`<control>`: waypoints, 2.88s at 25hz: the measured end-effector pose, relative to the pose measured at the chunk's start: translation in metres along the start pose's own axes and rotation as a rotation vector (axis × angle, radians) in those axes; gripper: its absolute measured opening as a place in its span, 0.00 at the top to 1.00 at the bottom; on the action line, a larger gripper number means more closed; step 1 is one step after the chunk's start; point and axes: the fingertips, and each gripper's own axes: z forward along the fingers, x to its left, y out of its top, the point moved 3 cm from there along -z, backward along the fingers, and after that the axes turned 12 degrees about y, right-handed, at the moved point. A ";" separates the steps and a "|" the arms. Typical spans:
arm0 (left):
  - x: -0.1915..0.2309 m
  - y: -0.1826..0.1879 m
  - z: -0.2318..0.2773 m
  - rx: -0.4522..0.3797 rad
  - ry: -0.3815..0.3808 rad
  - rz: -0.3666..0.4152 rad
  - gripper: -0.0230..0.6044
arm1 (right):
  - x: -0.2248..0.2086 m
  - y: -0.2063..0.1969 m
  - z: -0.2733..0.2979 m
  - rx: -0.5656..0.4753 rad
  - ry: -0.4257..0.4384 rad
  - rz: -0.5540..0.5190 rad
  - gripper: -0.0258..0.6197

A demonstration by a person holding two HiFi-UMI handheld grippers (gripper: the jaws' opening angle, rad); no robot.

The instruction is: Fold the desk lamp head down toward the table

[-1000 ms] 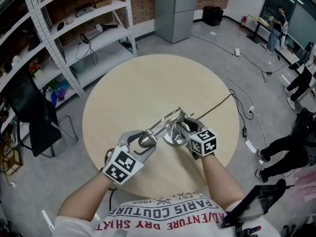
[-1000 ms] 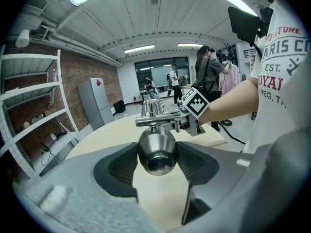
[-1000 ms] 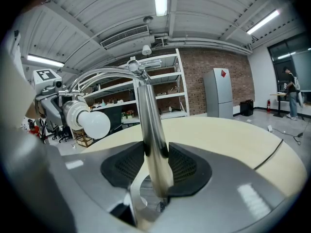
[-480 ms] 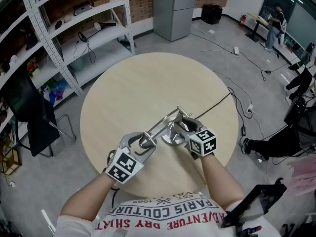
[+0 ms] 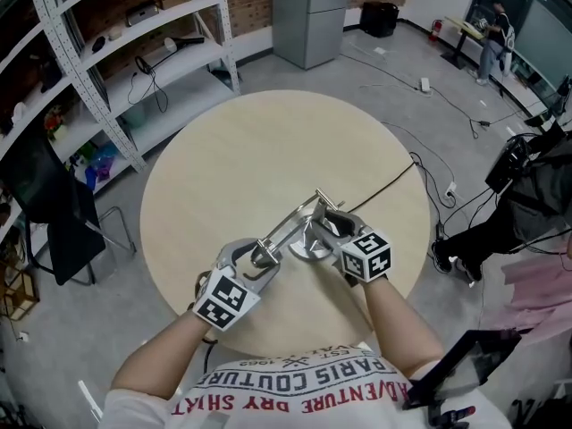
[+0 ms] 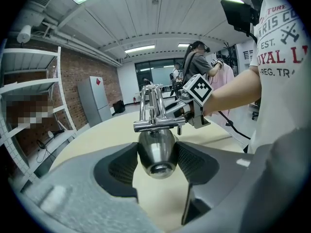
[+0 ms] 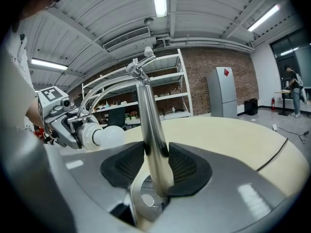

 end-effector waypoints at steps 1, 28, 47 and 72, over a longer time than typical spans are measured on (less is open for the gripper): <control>0.000 -0.001 0.000 -0.001 0.000 -0.001 0.58 | 0.001 0.001 0.000 0.002 0.000 -0.005 0.71; -0.001 -0.019 0.031 -0.025 0.015 -0.027 0.58 | -0.008 -0.023 -0.022 -0.015 -0.059 0.020 0.89; -0.012 -0.032 0.060 -0.019 0.021 -0.029 0.57 | -0.014 -0.051 -0.046 -0.023 -0.089 0.052 0.95; -0.027 0.009 -0.045 -0.069 -0.028 -0.192 0.66 | 0.131 0.015 -0.075 -0.061 0.065 -0.073 0.96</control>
